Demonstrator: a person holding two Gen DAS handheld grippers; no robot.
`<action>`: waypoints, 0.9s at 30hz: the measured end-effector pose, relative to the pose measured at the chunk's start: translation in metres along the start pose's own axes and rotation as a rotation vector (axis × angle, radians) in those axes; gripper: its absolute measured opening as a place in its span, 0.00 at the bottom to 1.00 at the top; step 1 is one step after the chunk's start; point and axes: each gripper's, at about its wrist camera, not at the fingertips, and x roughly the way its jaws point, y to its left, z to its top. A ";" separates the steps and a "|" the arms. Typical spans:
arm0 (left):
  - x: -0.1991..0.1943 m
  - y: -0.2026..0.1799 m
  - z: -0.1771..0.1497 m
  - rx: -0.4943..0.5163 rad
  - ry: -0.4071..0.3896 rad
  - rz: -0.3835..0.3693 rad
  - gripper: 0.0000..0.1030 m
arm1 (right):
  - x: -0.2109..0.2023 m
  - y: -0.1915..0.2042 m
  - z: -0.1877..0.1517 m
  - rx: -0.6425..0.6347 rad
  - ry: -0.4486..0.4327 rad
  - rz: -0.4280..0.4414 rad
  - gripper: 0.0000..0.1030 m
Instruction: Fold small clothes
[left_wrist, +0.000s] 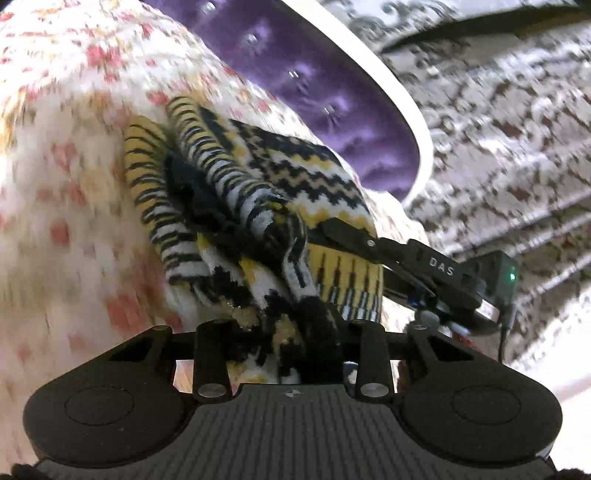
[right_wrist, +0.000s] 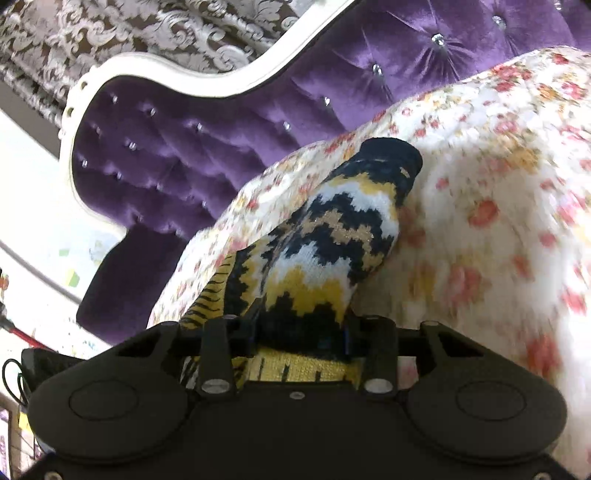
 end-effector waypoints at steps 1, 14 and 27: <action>-0.006 -0.006 -0.011 0.009 0.008 -0.001 0.33 | -0.009 0.002 -0.010 0.002 0.009 -0.006 0.48; -0.070 -0.052 -0.162 0.029 0.088 -0.066 0.35 | -0.098 0.032 -0.135 -0.028 0.125 0.007 0.51; -0.108 -0.064 -0.223 0.181 -0.099 0.262 0.46 | -0.141 0.050 -0.216 -0.203 0.010 -0.144 0.74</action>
